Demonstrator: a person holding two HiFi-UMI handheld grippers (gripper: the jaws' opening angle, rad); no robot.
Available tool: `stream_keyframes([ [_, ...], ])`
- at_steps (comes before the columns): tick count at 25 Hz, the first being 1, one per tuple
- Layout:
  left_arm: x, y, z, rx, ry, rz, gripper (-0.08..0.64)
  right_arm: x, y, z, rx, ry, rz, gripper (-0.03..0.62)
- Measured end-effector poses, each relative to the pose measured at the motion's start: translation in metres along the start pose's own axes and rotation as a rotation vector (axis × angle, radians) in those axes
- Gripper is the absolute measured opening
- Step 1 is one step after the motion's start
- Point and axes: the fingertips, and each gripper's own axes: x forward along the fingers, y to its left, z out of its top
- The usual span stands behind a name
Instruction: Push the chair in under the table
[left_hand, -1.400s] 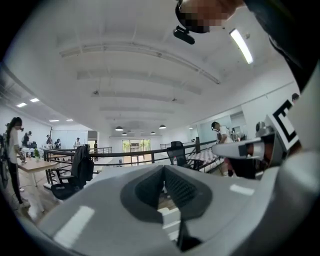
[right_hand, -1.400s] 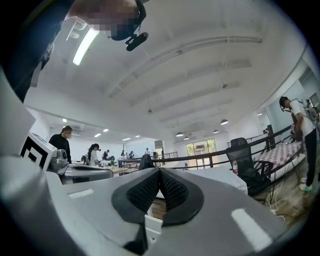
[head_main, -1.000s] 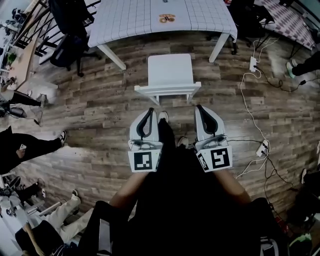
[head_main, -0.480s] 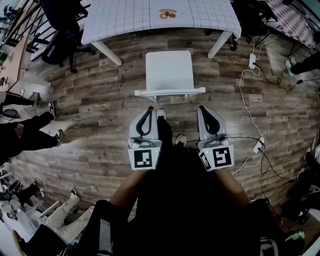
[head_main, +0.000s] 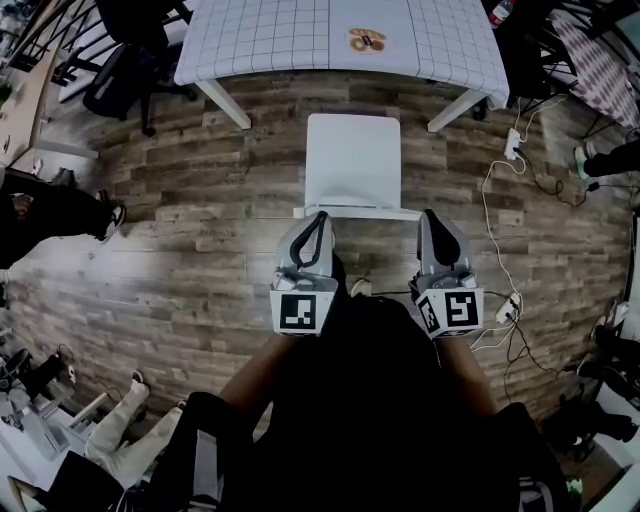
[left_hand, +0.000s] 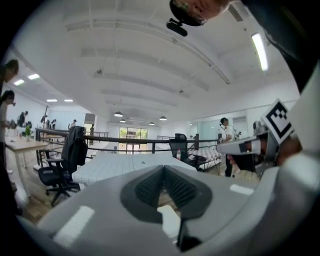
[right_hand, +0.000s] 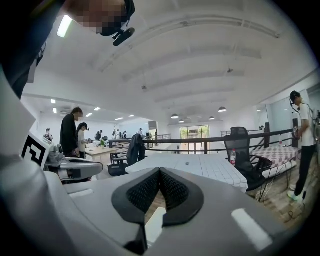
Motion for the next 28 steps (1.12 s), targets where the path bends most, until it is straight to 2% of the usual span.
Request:
stream_keyframes([
  [2, 0.012, 0.019, 0.000, -0.051, 0.001, -0.001, 0.009, 0.019, -0.002, 0.006, -0.004, 0.003, -0.011, -0.002],
  [4, 0.024, 0.031, 0.002, -0.070, 0.010, -0.014, 0.009, 0.033, -0.003, 0.009, -0.005, 0.008, -0.024, -0.002],
  [9, 0.049, 0.044, 0.005, -0.044, 0.007, -0.071, 0.009, 0.053, 0.001, 0.005, 0.009, 0.035, -0.052, -0.002],
  [15, 0.069, 0.048, 0.003, -0.053, 0.044, -0.118, 0.009, 0.066, 0.002, -0.004, 0.060, 0.039, -0.079, -0.002],
  [23, 0.089, 0.046, -0.003, -0.006, 0.082, -0.073, 0.009, 0.087, -0.015, -0.002, 0.031, 0.064, -0.001, -0.002],
  [28, 0.096, 0.038, -0.014, 0.013, 0.115, -0.103, 0.009, 0.104, -0.012, -0.013, 0.041, 0.116, 0.080, -0.002],
])
